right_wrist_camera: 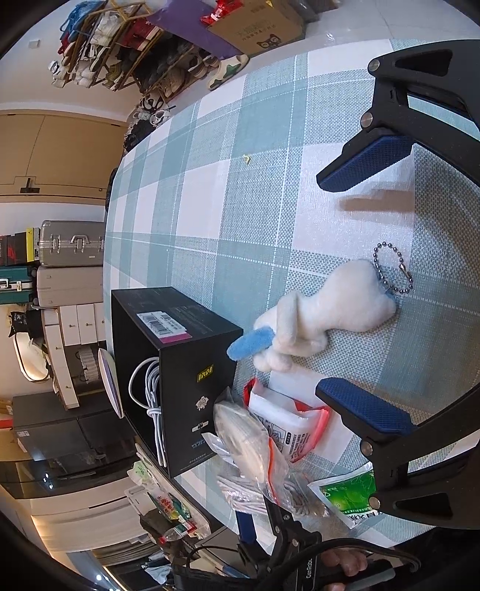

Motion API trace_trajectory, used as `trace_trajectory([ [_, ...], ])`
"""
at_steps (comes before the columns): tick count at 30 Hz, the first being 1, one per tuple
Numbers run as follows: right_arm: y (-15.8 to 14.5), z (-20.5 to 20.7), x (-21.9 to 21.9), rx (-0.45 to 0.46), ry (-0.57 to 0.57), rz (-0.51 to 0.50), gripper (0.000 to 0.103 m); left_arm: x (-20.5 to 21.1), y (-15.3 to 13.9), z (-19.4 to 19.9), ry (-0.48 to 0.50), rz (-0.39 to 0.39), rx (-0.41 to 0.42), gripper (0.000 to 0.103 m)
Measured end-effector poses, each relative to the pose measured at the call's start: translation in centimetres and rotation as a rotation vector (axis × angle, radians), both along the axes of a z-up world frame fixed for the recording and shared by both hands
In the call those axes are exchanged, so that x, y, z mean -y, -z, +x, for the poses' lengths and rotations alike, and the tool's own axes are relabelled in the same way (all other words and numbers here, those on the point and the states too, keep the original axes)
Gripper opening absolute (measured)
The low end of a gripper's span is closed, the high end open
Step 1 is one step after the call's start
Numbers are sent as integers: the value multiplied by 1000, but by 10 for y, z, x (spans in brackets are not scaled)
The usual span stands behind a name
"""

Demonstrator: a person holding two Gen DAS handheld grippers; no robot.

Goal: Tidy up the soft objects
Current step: 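Grasp the bag of braided cables with the left gripper while the right grasps the plush toy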

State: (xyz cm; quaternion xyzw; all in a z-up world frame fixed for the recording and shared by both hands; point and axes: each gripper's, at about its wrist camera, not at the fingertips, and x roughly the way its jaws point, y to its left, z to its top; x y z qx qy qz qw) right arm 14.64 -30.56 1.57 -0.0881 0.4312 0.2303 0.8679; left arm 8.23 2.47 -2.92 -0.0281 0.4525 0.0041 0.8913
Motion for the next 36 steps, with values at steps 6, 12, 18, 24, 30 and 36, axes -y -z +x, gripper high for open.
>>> trace_trajectory([
  [6, 2, 2, 2, 0, 14, -4, 102, -9, 1, -3, 0, -11, -39, 103],
  [12, 3, 2, -8, 4, -9, -4, 100, -13, 4, -2, -3, -55, -53, 103],
  [18, 8, 3, -23, -2, -52, -34, 83, -14, 4, -3, 5, -71, -52, 101],
  [24, 10, 2, -27, 4, -67, -41, 73, -9, -1, -6, 52, -90, -27, 80],
  [30, 10, 3, -27, 6, -70, -36, 67, -6, -4, -9, 73, -104, -6, 62],
  [36, 9, 1, -26, 5, -77, -27, 65, -8, -7, -10, 64, -113, 3, 42],
])
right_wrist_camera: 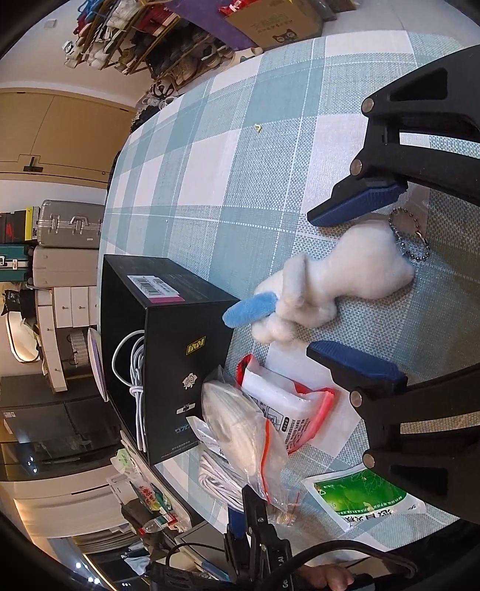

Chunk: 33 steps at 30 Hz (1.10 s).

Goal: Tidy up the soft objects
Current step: 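Grasp the bag of braided cables with the left gripper while the right grasps the plush toy, then lift and carry the cable bag and plush toy with both grippers toward the box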

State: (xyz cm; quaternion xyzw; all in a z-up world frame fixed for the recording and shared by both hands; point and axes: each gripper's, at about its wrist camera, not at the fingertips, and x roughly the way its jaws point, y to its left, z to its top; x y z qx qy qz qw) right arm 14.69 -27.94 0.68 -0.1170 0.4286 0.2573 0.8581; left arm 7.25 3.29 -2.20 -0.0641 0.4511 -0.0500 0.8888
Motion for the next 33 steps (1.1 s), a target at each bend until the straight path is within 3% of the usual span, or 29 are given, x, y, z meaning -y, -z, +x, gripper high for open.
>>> trace_trajectory([
  [4, -1, -1, 1, 1, -7, 8, 59, 2, -3, -2, 1, 15, 15, 34],
  [9, -1, 0, 1, 1, -12, 16, 53, 1, -4, -2, 1, 21, 29, 31],
  [17, -2, 0, 4, 2, -18, 44, 35, 1, -10, -4, 6, 22, 55, 29],
  [33, -24, -8, 14, 71, -7, 130, 34, 0, -32, -13, 3, 21, 125, 28],
])
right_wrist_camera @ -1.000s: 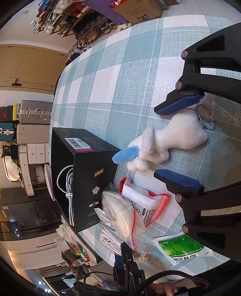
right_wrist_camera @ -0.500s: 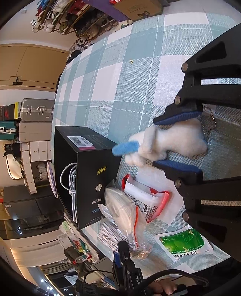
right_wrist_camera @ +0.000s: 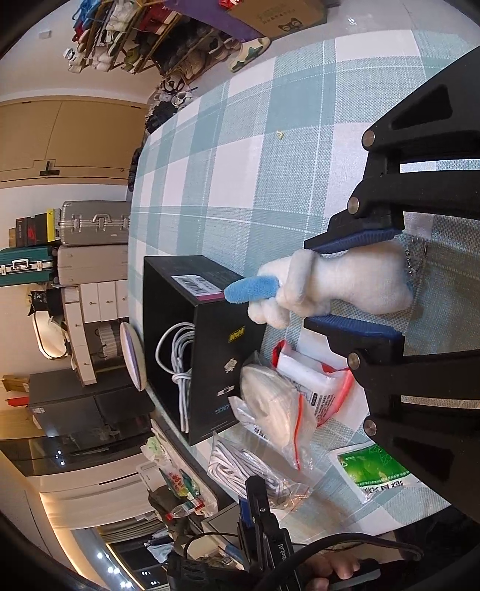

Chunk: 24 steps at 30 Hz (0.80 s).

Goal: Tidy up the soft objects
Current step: 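Lift and carry the cable bag and plush toy with both grippers toward the box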

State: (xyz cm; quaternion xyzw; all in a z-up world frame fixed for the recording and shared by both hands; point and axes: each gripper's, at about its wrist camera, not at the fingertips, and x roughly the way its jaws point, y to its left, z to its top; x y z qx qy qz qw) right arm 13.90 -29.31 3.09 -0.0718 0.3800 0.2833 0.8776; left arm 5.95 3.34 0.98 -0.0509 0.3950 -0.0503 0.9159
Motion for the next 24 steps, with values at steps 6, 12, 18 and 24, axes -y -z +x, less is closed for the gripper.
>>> trace_trajectory([
  [6, -13, -7, 0, 30, -5, 36, 34, 2, -13, -4, 4, -4, 41, 28],
  [12, -26, -13, 0, 57, -8, 67, 34, 2, -24, -9, -3, 5, 75, 28],
  [18, -37, -18, -2, 80, -15, 100, 34, -1, -35, -9, -8, 2, 110, 28],
  [24, -46, -20, -4, 86, -16, 144, 34, 0, -49, -5, -7, 3, 144, 28],
])
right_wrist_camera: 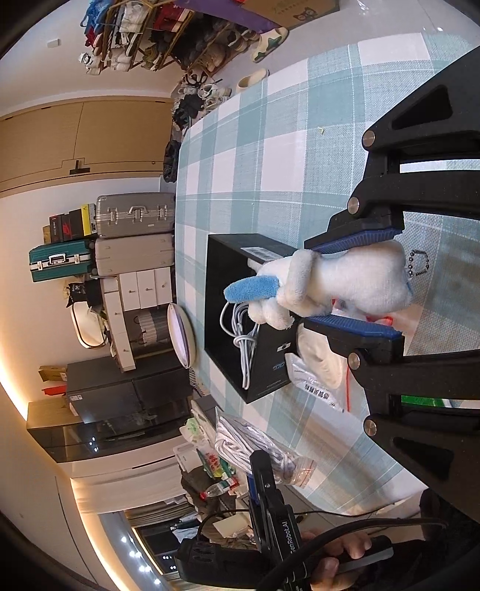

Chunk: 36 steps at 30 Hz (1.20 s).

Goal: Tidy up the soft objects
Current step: 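Lift and carry the cable bag and plush toy with both grippers toward the box, then lower the cable bag and plush toy with both grippers into the black box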

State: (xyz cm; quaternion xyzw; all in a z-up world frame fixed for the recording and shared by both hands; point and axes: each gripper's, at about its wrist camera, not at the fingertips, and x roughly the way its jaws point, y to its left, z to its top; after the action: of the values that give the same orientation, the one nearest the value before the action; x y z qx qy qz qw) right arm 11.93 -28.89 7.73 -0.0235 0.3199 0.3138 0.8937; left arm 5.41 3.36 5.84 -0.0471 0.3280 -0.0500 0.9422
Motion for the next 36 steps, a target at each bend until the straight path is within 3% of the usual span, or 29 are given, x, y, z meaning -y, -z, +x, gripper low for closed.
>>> trace_trajectory([
  [13, -21, 9, -18, 18, -21, 36, 34, 2, -19, 28, 12, 10, 46, 29],
  [36, -34, 54, -38, -1, -14, 51, 34, 5, -24, 86, 20, 28, 57, 29],
])
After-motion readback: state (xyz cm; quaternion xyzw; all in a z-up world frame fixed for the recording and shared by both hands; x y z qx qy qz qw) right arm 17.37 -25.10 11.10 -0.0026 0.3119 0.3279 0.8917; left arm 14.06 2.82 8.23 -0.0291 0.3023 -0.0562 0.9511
